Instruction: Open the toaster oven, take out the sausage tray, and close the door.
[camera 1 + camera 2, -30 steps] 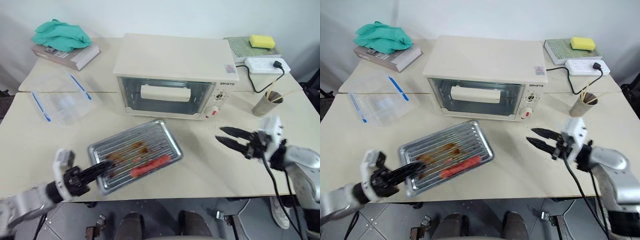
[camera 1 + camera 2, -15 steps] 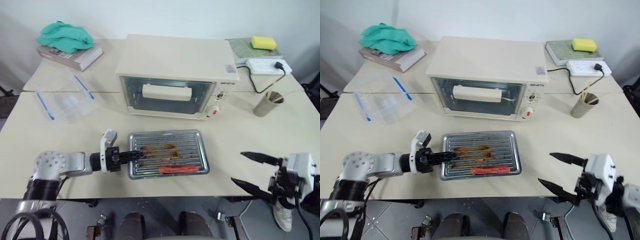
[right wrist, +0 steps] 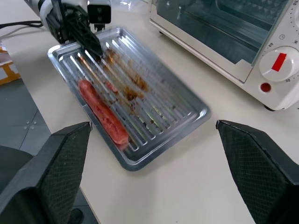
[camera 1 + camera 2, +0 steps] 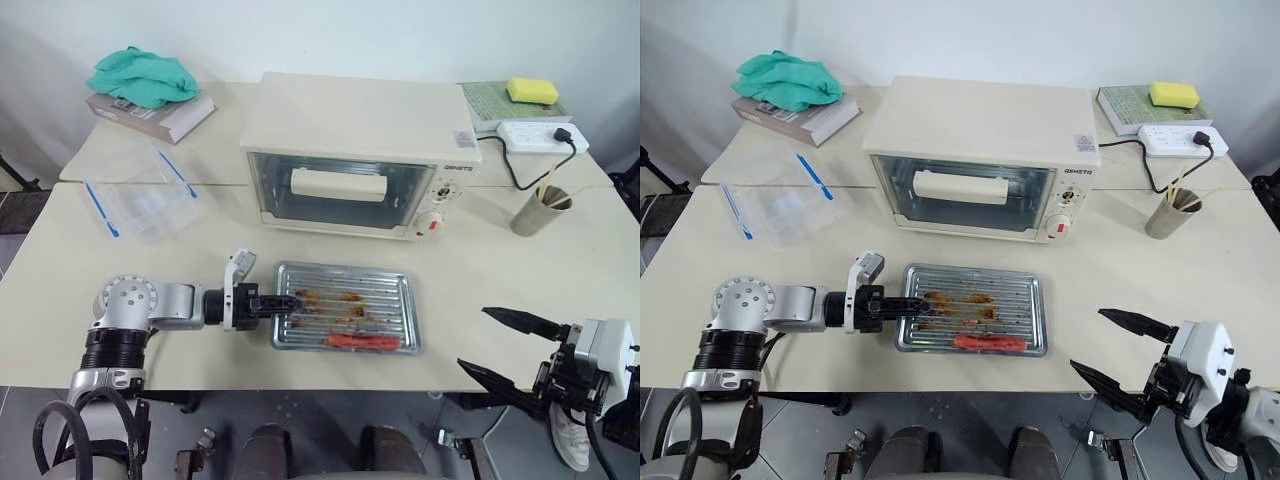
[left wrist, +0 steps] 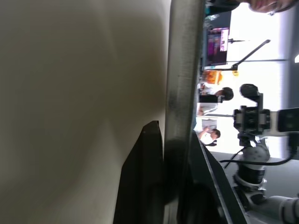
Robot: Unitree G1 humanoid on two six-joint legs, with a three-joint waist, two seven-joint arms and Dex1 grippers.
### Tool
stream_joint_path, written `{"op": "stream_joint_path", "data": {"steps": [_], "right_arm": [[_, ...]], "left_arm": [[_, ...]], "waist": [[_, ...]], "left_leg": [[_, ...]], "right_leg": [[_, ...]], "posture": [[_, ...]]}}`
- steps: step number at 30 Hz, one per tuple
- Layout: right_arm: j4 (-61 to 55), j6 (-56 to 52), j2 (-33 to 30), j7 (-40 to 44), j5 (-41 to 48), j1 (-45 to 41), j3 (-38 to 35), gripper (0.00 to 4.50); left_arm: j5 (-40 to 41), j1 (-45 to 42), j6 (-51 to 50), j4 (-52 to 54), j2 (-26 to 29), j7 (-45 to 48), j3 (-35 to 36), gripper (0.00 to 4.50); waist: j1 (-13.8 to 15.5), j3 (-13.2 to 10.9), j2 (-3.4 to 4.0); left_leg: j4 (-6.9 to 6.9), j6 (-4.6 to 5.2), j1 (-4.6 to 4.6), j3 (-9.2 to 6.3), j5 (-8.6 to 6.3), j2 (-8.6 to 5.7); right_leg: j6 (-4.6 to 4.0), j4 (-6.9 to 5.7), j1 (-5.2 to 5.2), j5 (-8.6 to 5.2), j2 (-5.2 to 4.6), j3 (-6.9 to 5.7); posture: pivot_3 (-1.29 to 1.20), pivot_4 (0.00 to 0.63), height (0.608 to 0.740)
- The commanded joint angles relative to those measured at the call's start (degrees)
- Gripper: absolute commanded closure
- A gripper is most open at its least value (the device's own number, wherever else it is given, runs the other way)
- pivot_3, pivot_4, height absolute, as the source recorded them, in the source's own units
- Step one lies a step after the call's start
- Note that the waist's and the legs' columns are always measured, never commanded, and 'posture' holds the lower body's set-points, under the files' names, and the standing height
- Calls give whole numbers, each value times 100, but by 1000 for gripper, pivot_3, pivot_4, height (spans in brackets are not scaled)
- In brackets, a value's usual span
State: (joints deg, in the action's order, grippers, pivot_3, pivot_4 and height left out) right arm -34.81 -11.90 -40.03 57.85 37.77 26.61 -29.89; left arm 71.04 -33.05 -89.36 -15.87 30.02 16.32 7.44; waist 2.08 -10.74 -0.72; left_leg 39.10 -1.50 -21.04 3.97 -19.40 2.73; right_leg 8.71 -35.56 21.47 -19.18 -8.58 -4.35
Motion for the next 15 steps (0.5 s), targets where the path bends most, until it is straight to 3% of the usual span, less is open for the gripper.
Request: {"op": "stream_joint_path", "data": {"steps": [1, 4, 10, 15], "right_arm": [[-179, -47, -70, -21, 127, -95, 27, 0], [-140, -88, -106, 33, 116, -213, 98, 0], [48, -78, -196, 263, 130, -428, 242, 0], [416, 420, -62, 405, -270, -923, 669, 0]], "left_arm": [[-334, 251, 274, 399, -11, 20, 228, 2660], [-456, 475, 704, 943, 250, 441, 443, 1722], [-1289, 1684, 2510, 2148, 1795, 2941, 587, 52], [-2966, 3468, 5905, 2194, 2267, 4807, 1395, 52]], "waist": [[-46, 0, 0], [-65, -1, -2], [-152, -4, -1], [-178, -4, -1]], "left_leg": [[0, 0, -2, 0, 0, 1], [-3, -1, -5, -2, 0, 2], [-29, -10, -7, 4, 1, 8], [-43, -6, -14, 14, -10, 9]], "right_leg": [[0, 0, 1, 0, 0, 0], [0, -1, 4, 0, 0, -1], [-4, 1, 15, -2, 6, -2], [-6, 57, 15, -3, 6, -4]], "posture": [[0, 150, 740], [0, 150, 740], [0, 150, 740], [0, 150, 740]]}}
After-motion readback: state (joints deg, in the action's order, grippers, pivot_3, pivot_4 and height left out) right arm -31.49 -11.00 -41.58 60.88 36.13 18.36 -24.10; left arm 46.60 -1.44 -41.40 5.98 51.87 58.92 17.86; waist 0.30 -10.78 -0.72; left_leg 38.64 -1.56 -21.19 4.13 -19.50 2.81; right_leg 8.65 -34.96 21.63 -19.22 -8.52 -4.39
